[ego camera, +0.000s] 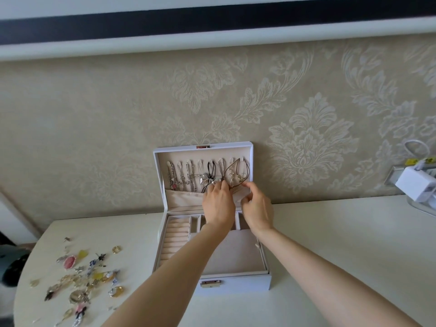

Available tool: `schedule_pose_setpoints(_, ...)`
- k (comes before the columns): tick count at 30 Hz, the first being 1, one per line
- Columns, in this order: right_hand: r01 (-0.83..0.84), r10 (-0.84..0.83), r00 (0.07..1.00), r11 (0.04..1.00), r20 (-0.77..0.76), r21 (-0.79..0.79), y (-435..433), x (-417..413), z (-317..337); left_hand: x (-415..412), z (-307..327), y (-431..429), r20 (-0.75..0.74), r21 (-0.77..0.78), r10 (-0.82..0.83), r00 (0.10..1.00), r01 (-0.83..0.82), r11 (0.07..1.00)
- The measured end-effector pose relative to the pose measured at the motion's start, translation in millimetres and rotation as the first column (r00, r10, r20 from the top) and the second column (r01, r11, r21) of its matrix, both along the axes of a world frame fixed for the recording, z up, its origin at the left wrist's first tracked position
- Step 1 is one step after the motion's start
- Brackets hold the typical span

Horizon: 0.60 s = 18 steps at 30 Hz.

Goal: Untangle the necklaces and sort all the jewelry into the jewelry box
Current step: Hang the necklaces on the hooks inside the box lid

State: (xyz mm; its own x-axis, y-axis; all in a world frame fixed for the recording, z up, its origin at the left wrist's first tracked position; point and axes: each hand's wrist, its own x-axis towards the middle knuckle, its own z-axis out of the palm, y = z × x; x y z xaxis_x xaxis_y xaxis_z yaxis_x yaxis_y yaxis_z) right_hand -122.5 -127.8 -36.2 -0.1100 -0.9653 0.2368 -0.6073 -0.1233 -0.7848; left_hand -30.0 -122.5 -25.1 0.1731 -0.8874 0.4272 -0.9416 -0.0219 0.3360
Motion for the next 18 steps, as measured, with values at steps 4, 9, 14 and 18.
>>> schedule_pose_setpoints(4,-0.032,0.015,0.976,0.997,-0.215,-0.076,-0.9,-4.8,0.3,-1.0,8.2,-5.8,0.054,0.088,0.026,0.998,-0.031,0.996)
schedule_pose_setpoints(9,-0.115,0.072,0.947,0.986,-0.313,-0.119,-1.9,-8.4,2.3,-3.5,11.0,-9.6,0.054,0.129,0.076,0.996,-0.082,0.988)
schedule_pose_setpoints(14,-0.163,0.118,0.929,0.981,-0.351,-0.102,-2.7,-8.9,-0.5,2.4,8.8,-10.1,-0.057,0.157,0.135,0.989,-0.124,0.980)
schedule_pose_setpoints(18,-0.157,0.075,0.947,0.956,-0.313,-0.247,4.4,-8.0,-3.7,4.5,9.9,-8.0,-0.042,0.142,0.104,0.994,-0.097,0.985)
